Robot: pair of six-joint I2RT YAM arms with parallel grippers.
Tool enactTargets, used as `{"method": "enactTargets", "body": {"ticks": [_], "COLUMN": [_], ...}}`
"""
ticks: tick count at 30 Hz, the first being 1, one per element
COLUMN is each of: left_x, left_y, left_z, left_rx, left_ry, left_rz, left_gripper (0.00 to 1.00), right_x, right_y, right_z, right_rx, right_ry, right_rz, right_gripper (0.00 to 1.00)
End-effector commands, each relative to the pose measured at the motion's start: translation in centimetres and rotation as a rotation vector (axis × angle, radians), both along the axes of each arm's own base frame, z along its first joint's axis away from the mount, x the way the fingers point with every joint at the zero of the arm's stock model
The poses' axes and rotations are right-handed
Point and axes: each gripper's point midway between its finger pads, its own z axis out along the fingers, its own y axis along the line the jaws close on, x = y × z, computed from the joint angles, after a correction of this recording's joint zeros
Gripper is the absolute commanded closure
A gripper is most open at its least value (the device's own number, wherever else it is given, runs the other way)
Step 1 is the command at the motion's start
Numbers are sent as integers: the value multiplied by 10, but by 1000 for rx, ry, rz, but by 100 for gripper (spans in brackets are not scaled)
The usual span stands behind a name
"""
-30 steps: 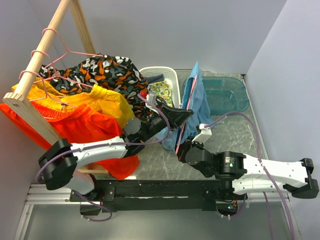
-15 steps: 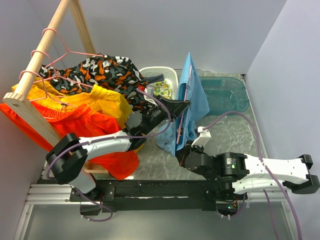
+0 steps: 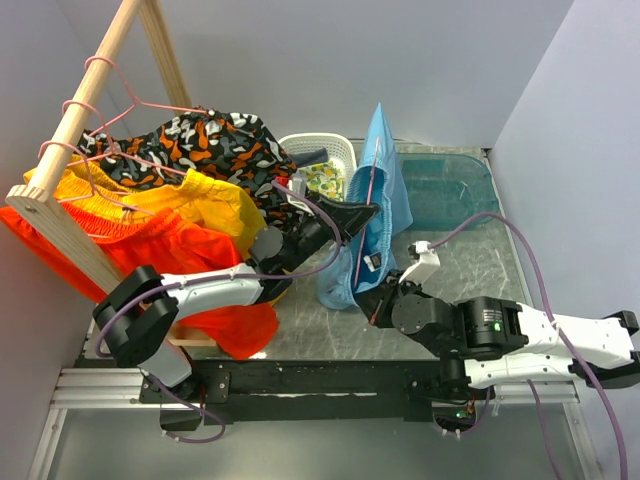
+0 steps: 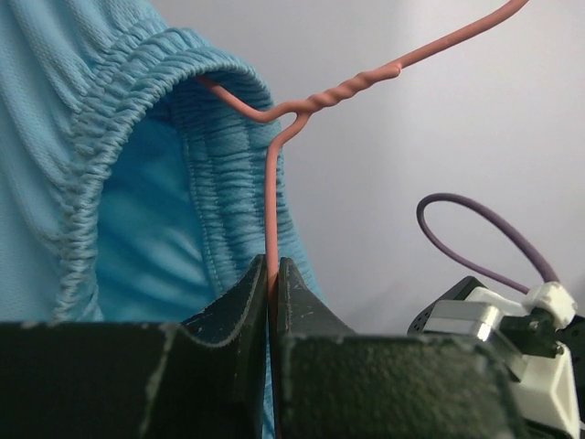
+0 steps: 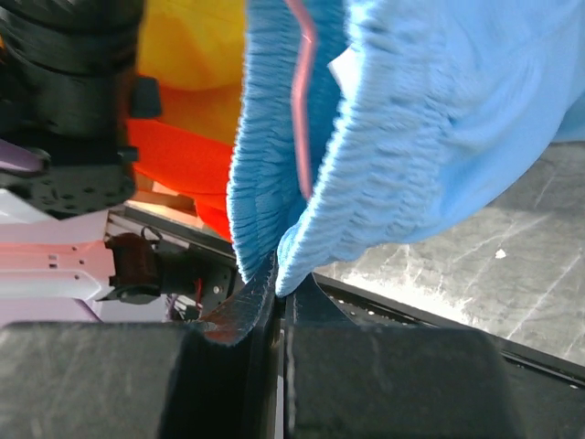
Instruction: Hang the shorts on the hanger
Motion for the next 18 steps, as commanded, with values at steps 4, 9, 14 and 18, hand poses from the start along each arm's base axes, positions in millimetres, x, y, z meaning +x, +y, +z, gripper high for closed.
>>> {"method": "enactTargets", "body": {"ticks": [4,9,14,18], "left_x": [-26,-41,-43,-42], "left_y": [1,-6,-8,-6], "left_z": [24,14,-6,-17], "left_rx": [-41,46,193,307], "left_ry": [-50,49,190,301], "left_rz": [-87,-174,-200,-224], "left_gripper": [99,99,99,99], "right_x": [24,49,58,55], "right_y": [-32,-57,-39,-21], "right_z": [33,48,34,20], "right_rx": [-7,10,-8,-33], "right_ry": [-63,-114,-93,-84], "right_rz": [-135,-166,-92,-7], "right_gripper": [100,99,93,76]}}
